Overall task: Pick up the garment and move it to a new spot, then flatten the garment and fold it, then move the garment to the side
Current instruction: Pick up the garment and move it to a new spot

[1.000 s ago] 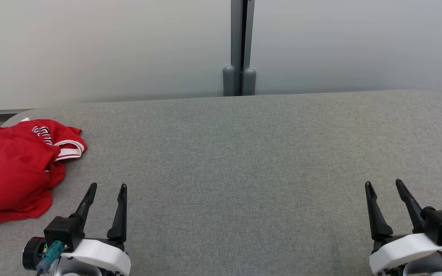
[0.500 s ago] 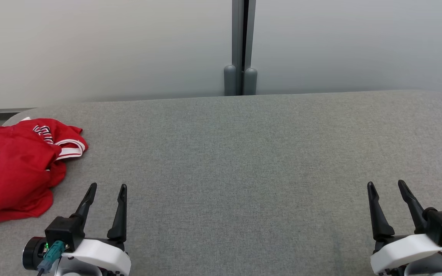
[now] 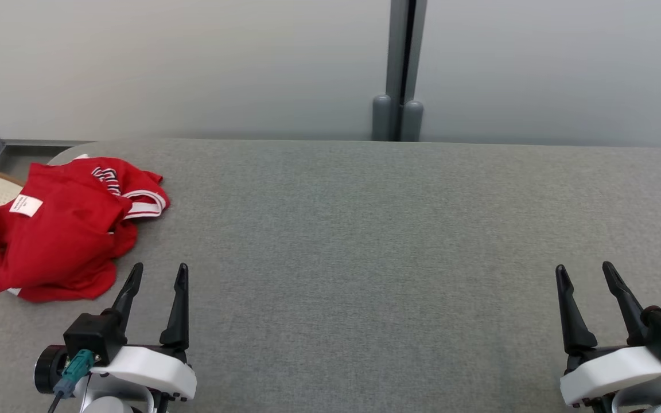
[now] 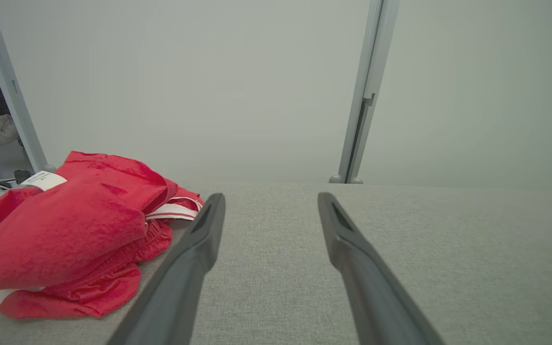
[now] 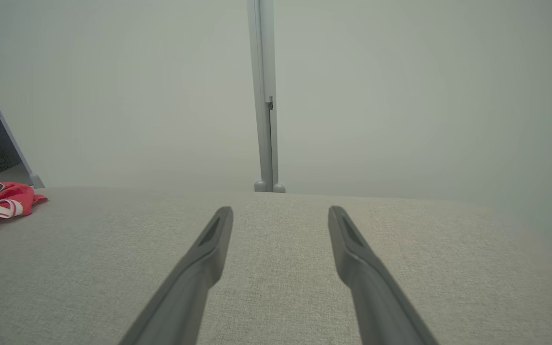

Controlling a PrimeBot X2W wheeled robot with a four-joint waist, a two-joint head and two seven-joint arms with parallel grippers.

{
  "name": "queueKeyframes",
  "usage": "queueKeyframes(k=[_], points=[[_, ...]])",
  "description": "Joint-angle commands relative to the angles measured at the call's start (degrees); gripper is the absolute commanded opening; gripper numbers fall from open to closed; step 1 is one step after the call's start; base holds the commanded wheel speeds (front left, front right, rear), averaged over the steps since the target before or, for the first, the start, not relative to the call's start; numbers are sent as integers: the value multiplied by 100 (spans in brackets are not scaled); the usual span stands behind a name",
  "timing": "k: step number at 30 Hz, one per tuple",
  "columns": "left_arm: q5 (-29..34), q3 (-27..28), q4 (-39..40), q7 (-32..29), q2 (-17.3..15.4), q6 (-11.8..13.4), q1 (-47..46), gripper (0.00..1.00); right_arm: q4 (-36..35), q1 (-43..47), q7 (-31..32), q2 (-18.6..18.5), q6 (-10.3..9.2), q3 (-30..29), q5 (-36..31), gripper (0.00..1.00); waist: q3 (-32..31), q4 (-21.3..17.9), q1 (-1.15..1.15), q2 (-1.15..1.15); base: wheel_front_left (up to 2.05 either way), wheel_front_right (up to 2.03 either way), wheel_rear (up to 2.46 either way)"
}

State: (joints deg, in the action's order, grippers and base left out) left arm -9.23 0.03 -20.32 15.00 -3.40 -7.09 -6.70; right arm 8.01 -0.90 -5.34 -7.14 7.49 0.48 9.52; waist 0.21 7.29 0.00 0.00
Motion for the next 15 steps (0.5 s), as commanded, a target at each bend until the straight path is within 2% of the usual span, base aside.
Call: queueKeyframes(k=[1, 10, 15], points=[[-26, 32, 8, 26, -36, -22, -135, 100, -65, 6, 7, -44, 0, 6, 4, 100, 47, 317, 0, 0, 0, 0, 0], [-16, 215, 14, 20, -24, 10, -97, 100, -318, -10, 119, -44, 0, 109, -10, 100, 78, 1456, 0, 0, 0, 0, 0], [-17, 358, 1, 20, -42, 25, 3, 100, -343, 18, 151, -6, 0, 152, -12, 100, 7, 1796, 0, 0, 0, 0, 0]])
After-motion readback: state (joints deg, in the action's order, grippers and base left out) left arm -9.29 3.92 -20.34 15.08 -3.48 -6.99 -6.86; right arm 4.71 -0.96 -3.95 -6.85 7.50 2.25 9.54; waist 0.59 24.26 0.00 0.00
